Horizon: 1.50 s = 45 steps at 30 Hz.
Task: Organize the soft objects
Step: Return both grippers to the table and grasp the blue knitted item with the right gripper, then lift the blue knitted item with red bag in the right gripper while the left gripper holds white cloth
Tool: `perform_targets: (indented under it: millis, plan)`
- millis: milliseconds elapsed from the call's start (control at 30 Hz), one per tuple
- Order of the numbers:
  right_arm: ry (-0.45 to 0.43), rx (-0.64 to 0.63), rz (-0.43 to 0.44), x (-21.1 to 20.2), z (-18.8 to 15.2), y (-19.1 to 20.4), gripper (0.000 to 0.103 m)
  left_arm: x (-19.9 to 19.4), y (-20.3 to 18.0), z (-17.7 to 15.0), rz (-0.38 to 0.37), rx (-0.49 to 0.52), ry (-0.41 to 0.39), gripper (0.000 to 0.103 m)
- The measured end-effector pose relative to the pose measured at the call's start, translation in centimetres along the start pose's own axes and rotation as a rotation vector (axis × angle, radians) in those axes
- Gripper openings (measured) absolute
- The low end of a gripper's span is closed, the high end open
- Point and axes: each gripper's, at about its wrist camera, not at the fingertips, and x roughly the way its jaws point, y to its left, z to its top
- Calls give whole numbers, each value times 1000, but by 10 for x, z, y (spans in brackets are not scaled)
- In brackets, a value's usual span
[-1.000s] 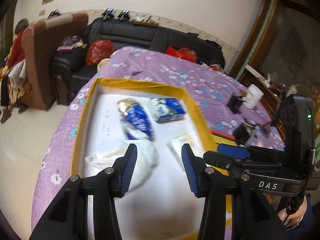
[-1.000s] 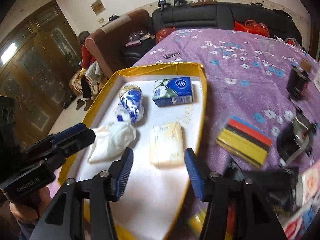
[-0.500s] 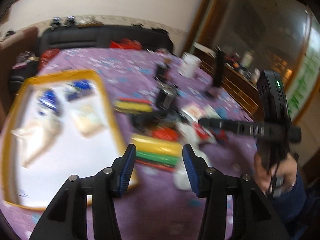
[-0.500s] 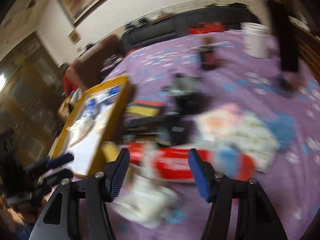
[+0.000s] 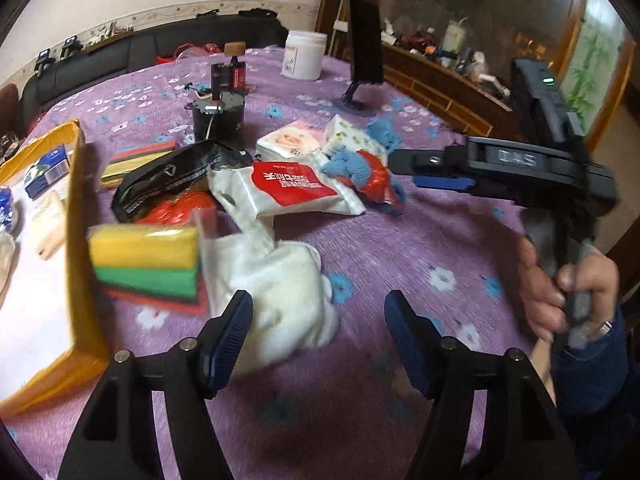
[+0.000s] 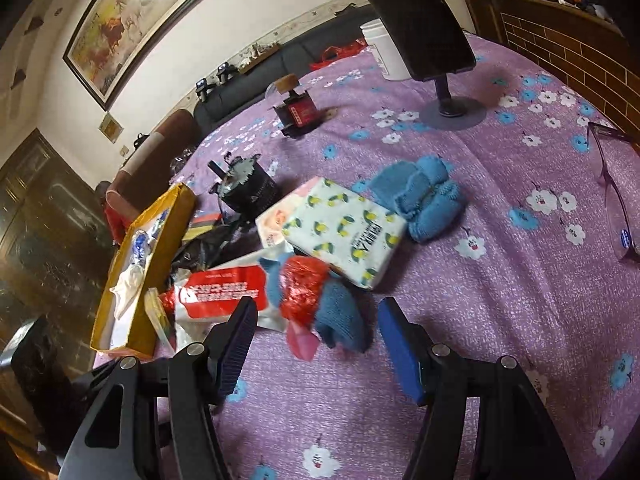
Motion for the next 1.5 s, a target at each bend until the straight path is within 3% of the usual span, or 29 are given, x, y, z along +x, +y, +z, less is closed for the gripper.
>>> perform_targets:
  millis: [33, 67, 133, 333, 367, 400, 433, 567, 733, 833, 1033, 1133, 1233, 1267, 1300, 1400, 1500]
  plan:
    - [5, -5, -3, 2, -1, 0, 67, 7, -1, 3, 1, 5, 6, 62]
    - [7, -11, -8, 2, -2, 1, 67, 14, -2, 6, 3, 16, 8, 49]
    - [13, -34, -37, 6, -2, 5, 67, 30, 0, 12, 38, 9, 43, 33]
    - [34, -119, -98, 27, 4, 18, 71, 31, 18, 22, -31, -34, 16, 11]
    - [28, -121, -100, 30, 5, 18, 71, 30, 18, 23, -41, -24, 15, 11]
    - [35, -133, -110, 35, 5, 19, 64, 31, 18, 24, -58, -19, 17, 11]
    - [50, -143, -115, 39, 4, 19, 47, 33, 18, 24, -72, -15, 21, 11]
    - [-40, -123, -49, 22, -3, 11, 46, 43, 19, 27, -109, -14, 30, 10]
    - [-157, -119, -7, 6, -6, 13, 46, 43, 15, 25, -85, -25, 24, 12]
    - [-189, -51, -54, 3, -4, 3, 46, 45, 21, 28, -114, -54, 29, 12]
    - [-216, 59, -136, 5, 5, -10, 46, 54, 54, 29, -279, -212, 34, 6]
    - [-216, 117, -166, 7, 8, -19, 46, 54, 54, 29, -290, -213, 35, 6]
    - [-259, 158, -261, -6, 3, -16, 46, 49, 52, 26, -286, -215, 21, 6]
    - [-266, 188, -246, -15, -3, -10, 46, 46, 50, 24, -282, -211, 17, 6]
    - [-263, 188, -238, -26, -12, 1, 46, 45, 50, 23, -277, -209, 13, 6]
    - [-214, 68, -339, -43, -27, 32, 46, 40, 44, 22, -271, -172, 3, 6]
    - [-213, 81, -298, -65, -46, 43, 46, 26, 31, 20, -283, -114, -58, 6]
